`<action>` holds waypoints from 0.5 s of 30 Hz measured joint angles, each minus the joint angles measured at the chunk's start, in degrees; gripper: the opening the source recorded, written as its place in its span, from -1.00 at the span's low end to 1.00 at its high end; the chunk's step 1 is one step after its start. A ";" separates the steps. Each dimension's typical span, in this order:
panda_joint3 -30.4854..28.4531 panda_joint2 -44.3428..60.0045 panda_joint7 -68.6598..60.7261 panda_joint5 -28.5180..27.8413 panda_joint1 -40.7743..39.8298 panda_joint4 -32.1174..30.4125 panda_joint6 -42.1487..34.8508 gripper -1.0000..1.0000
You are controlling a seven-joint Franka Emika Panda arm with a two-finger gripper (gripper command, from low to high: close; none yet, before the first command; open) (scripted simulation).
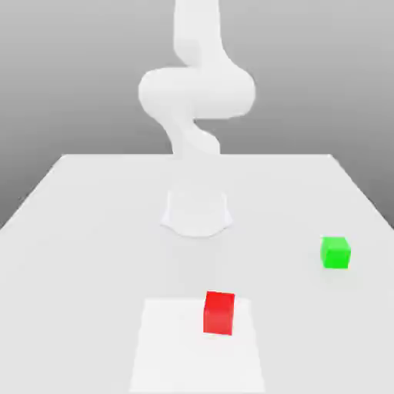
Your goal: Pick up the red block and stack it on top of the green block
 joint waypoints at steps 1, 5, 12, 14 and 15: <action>0.92 2.11 1.05 -0.55 -0.48 -1.48 1.34 0.00; 3.83 10.32 4.92 -2.38 -2.13 -7.13 6.54 0.00; 6.40 24.93 10.66 -4.06 -3.58 -17.09 15.75 0.00; 6.78 29.51 11.72 -3.55 -3.59 -20.19 18.73 0.00; 6.95 31.93 11.99 -2.91 -3.47 -21.82 20.35 0.00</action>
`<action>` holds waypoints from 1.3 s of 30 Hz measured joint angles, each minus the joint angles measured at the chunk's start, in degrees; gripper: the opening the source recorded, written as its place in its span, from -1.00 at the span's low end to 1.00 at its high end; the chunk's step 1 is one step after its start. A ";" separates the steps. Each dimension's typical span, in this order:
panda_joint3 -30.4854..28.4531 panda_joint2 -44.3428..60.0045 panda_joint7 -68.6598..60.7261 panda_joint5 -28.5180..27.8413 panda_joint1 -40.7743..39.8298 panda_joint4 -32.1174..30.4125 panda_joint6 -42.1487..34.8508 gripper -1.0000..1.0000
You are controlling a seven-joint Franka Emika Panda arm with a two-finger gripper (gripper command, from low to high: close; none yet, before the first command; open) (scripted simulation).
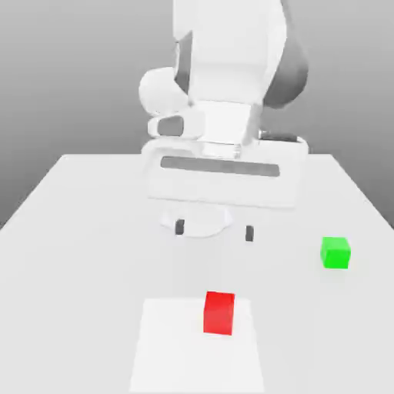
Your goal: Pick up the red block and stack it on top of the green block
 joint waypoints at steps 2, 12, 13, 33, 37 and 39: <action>0.30 4.88 -0.32 2.64 0.67 -3.38 3.42 0.00; -2.95 19.82 4.08 -1.84 3.06 -3.56 15.74 0.00; -3.98 21.30 4.61 -2.62 3.89 -3.41 16.97 0.00; 0.62 6.90 1.45 5.41 5.87 -5.53 4.88 -1.00; 6.33 2.51 8.18 8.72 12.65 -6.01 1.53 -1.00; 9.72 0.59 11.54 10.83 16.34 -6.32 0.15 -1.00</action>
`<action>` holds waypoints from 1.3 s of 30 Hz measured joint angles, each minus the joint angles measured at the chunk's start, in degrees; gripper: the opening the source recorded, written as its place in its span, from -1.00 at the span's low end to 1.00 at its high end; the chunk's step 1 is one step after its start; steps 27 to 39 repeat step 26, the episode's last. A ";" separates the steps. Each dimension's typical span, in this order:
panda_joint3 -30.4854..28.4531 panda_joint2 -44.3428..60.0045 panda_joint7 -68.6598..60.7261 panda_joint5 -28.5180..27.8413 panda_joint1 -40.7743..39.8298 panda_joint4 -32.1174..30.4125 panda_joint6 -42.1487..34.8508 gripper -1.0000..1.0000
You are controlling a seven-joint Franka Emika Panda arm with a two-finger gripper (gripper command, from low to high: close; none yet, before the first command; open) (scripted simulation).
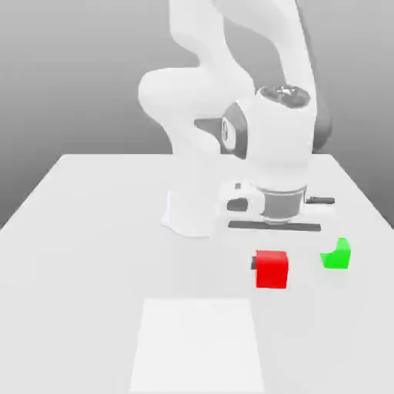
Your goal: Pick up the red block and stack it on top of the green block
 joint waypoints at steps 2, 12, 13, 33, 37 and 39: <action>3.41 -1.70 3.28 2.28 3.87 -0.35 -1.16 -1.00; 17.71 -2.89 18.26 7.13 16.45 -2.23 -1.14 -1.00; 18.33 -1.83 19.51 5.49 15.53 -2.27 -0.40 -1.00; 19.34 10.54 35.06 -16.79 8.43 -1.99 8.28 -1.00; 19.34 10.54 35.06 -16.79 8.43 -1.99 8.28 -1.00; 19.34 10.54 35.06 -16.79 8.43 -1.99 8.28 -1.00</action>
